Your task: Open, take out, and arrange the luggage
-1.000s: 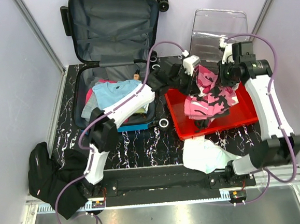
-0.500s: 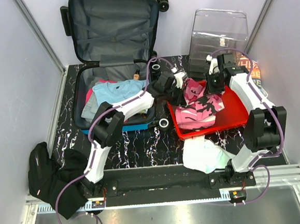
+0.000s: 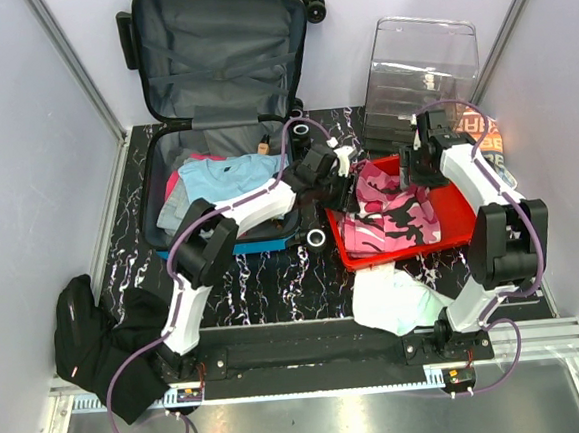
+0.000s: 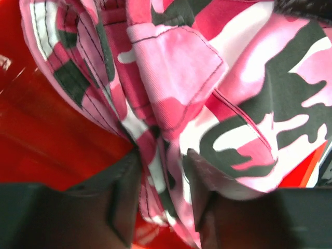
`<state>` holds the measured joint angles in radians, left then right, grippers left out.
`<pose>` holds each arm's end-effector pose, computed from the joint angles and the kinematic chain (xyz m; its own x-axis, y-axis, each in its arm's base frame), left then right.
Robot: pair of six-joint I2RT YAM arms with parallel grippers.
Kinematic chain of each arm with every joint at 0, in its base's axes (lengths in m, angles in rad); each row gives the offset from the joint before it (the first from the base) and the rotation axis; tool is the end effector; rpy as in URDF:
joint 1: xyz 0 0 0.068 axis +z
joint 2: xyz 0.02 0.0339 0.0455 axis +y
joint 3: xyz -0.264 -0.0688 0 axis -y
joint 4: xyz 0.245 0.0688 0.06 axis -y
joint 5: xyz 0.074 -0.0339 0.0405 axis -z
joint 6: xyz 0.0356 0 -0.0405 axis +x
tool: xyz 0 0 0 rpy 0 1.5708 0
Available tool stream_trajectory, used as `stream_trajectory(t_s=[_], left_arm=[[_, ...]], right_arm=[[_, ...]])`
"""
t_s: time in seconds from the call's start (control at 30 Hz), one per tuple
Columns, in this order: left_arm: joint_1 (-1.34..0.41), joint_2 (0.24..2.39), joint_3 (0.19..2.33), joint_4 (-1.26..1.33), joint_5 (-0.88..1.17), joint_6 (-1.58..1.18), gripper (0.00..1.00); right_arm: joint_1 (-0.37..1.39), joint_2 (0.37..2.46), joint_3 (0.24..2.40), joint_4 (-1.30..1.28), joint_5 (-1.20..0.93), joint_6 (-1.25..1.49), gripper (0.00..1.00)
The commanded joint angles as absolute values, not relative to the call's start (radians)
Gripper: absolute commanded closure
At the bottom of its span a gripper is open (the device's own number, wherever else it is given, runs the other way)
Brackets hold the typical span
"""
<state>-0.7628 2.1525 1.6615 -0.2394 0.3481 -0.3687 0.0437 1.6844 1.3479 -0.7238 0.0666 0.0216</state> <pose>0.3454 -0.3470 0.1998 -0.7502 0.2484 -0.6128 0.6034 0.6362 -0.4808 0.3543 0.0131 0.2560 -0.8717 -0.0165 -0.4897 0.0077 0.9988 -0.0475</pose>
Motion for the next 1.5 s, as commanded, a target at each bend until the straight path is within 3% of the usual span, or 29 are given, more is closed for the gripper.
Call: stream_trajectory(t_s=[0.0, 0.17, 0.33, 0.6, 0.77, 0.87, 0.97, 1.07, 1.1, 1.17, 1.37, 1.47], left_arm=[[-0.765, 2.065, 1.715, -0.342, 0.267, -0.267, 0.48], [-0.767, 2.014, 1.785, -0.385, 0.241, -0.170, 0.42], [-0.770, 2.026, 1.871, -0.374, 0.250, -0.063, 0.40], [-0.807, 2.264, 2.172, -0.348, 0.173, 0.095, 0.37], [-0.807, 2.356, 2.198, -0.308, 0.101, 0.146, 0.36], [-0.808, 2.391, 2.198, -0.302, 0.071, 0.166, 0.36], [-0.813, 2.413, 2.198, -0.295, 0.042, 0.182, 0.39], [-0.813, 2.433, 2.204, -0.275, -0.020, 0.187, 0.50], [-0.813, 2.436, 2.207, -0.272, -0.038, 0.190, 0.75], [-0.813, 2.434, 2.212, -0.278, -0.040, 0.190, 0.97], [-0.783, 2.341, 2.129, -0.322, -0.092, 0.166, 1.00], [-0.750, 2.269, 2.021, -0.336, -0.089, 0.114, 1.00]], right_arm=[[0.038, 1.678, 1.446, -0.790, 0.254, 0.061, 0.28], [0.052, 1.651, 1.516, -0.848, 0.367, 0.061, 0.28], [0.046, 1.676, 1.431, -0.685, 0.140, 0.075, 0.28], [0.021, 1.787, 1.404, -0.655, 0.150, 0.089, 0.31], [0.021, 1.805, 1.358, -0.592, 0.103, 0.087, 0.36], [0.020, 1.825, 1.353, -0.572, 0.087, 0.086, 0.45], [0.018, 1.824, 1.338, -0.537, 0.075, 0.075, 0.60], [0.020, 1.816, 1.313, -0.489, 0.043, 0.038, 0.76], [0.020, 1.813, 1.302, -0.460, 0.023, 0.016, 0.81], [0.020, 1.810, 1.293, -0.434, 0.006, 0.005, 0.90], [0.018, 1.798, 1.287, -0.324, -0.055, -0.044, 1.00], [0.018, 1.796, 1.282, -0.258, -0.074, -0.071, 1.00]])
